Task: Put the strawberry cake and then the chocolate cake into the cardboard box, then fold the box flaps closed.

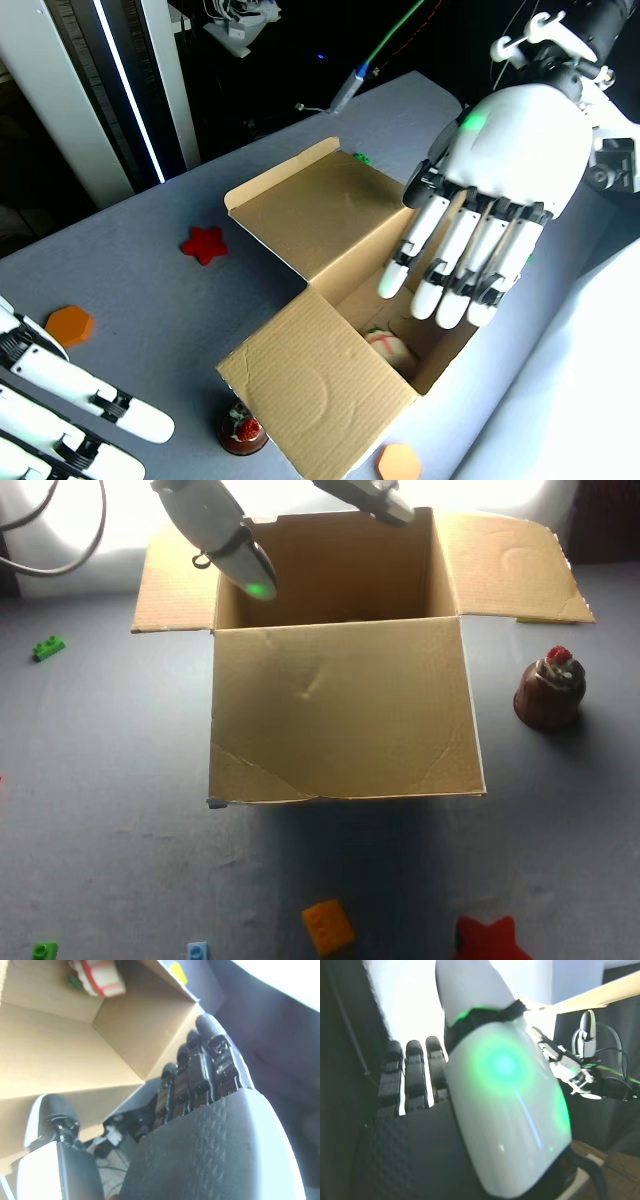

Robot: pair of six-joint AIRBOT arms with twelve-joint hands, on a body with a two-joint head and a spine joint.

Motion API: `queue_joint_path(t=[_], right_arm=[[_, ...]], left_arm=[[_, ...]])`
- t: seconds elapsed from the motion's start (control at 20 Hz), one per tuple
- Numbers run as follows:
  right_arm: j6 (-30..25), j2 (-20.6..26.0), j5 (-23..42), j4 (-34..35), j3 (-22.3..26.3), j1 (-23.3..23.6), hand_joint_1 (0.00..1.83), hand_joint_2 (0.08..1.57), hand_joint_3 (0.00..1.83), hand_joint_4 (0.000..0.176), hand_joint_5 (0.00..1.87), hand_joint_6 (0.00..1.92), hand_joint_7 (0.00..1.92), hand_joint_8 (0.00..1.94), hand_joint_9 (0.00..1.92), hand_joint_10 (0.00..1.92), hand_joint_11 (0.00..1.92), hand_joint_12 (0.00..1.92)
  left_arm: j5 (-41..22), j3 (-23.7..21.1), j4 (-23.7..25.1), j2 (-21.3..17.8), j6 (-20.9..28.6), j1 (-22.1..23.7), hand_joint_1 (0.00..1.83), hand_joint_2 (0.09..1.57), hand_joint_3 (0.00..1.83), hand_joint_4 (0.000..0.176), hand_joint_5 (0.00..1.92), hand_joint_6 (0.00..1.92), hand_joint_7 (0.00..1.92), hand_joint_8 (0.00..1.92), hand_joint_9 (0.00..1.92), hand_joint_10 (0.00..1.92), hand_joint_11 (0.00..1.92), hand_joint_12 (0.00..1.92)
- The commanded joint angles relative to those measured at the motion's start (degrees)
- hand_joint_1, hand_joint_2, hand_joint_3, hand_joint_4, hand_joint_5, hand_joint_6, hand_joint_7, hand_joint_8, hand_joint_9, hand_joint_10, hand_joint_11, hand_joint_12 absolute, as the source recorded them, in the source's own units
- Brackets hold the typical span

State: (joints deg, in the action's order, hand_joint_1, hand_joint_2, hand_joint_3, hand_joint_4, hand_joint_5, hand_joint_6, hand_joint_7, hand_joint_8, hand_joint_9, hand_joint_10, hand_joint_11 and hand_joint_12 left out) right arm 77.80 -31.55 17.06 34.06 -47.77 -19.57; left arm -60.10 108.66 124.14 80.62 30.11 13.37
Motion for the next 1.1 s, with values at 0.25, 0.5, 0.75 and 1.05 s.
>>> queue_joint_path(t=[0.25,0.5,0.75,1.05], right_arm=[[7.9,-5.6,0.9,19.9,-6.7,0.2,1.13,1.06,0.0,0.054,0.0,0.0,0.02,0.0,0.02,0.0,0.0,0.02],[10.0,-11.8,0.6,25.3,-11.7,-1.3,1.13,1.02,0.0,0.052,0.03,0.01,0.0,0.0,0.0,0.0,0.0,0.0],[9.7,-18.2,2.3,25.3,-16.0,-1.6,1.15,1.03,0.0,0.051,0.0,0.0,0.0,0.0,0.0,0.0,0.0,0.0],[8.8,-25.9,3.8,25.3,-21.2,-0.6,1.22,1.04,0.0,0.044,0.0,0.0,0.0,0.0,0.01,0.0,0.01,0.01]], left_arm=[[0.2,-3.1,-1.9,-7.8,2.3,1.7,0.02,1.19,0.01,0.066,0.13,0.0,0.2,0.0,0.26,0.0,0.0,0.84],[-1.0,-6.2,0.5,-13.9,4.7,2.3,0.0,1.2,0.0,0.061,0.1,0.0,0.19,0.0,0.21,0.0,0.0,0.68],[-0.9,-11.4,0.8,-20.6,5.4,2.4,0.0,1.21,0.0,0.043,0.11,0.0,0.2,0.0,0.19,0.0,0.0,0.6],[-0.9,-15.3,-0.6,-27.0,6.0,-1.6,0.0,1.21,0.0,0.039,0.12,0.0,0.19,0.0,0.2,0.0,0.0,0.63]])
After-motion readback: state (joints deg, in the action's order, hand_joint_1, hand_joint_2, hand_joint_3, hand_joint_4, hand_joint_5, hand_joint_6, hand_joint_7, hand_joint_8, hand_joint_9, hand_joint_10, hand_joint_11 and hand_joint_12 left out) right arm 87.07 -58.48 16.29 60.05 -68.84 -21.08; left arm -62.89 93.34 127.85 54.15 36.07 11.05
